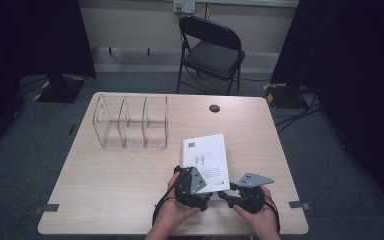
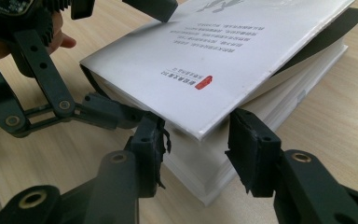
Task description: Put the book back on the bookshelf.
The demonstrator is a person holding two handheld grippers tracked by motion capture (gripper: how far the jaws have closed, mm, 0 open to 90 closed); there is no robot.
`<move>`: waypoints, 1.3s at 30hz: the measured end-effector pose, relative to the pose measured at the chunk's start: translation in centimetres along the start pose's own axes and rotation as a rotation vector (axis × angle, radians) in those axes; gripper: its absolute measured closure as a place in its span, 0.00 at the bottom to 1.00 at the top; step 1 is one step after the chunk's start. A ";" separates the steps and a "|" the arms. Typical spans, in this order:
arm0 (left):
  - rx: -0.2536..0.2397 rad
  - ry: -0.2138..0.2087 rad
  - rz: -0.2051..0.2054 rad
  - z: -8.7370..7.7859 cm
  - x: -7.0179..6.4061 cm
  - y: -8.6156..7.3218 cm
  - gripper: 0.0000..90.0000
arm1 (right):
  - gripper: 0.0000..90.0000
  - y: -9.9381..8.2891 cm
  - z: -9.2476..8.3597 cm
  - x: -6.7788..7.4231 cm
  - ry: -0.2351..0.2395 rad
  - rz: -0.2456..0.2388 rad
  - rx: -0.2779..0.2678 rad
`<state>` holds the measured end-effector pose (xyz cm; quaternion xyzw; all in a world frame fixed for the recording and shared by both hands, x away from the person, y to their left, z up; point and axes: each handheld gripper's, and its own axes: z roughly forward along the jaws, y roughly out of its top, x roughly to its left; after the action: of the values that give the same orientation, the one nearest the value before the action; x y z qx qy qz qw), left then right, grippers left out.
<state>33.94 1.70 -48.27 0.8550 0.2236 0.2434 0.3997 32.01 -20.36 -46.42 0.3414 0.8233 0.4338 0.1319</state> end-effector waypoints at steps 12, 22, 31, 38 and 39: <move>-0.019 -0.003 -0.038 -0.1 0.1 0.0 0.00 | 0.62 0.4 -0.1 0.2 -0.002 0.008 -0.005; -0.024 -0.016 -0.082 -0.6 0.5 0.2 0.06 | 0.62 0.7 -0.4 0.0 0.022 0.013 -0.015; -0.034 -0.005 -0.052 -0.6 0.1 0.1 0.08 | 0.61 0.8 -0.2 -0.2 0.029 0.024 0.013; -0.054 -0.015 -0.046 -0.5 0.2 -0.3 0.09 | 0.51 0.1 0.0 -0.5 0.064 -0.004 0.008; -0.042 -0.012 -0.034 -0.5 0.2 -0.2 0.09 | 0.50 -0.1 0.1 -0.5 0.075 -0.010 0.005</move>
<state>33.76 2.22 -48.14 0.8439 0.2308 0.2360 0.4229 32.39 -20.73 -46.63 0.3212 0.8304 0.4436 0.1020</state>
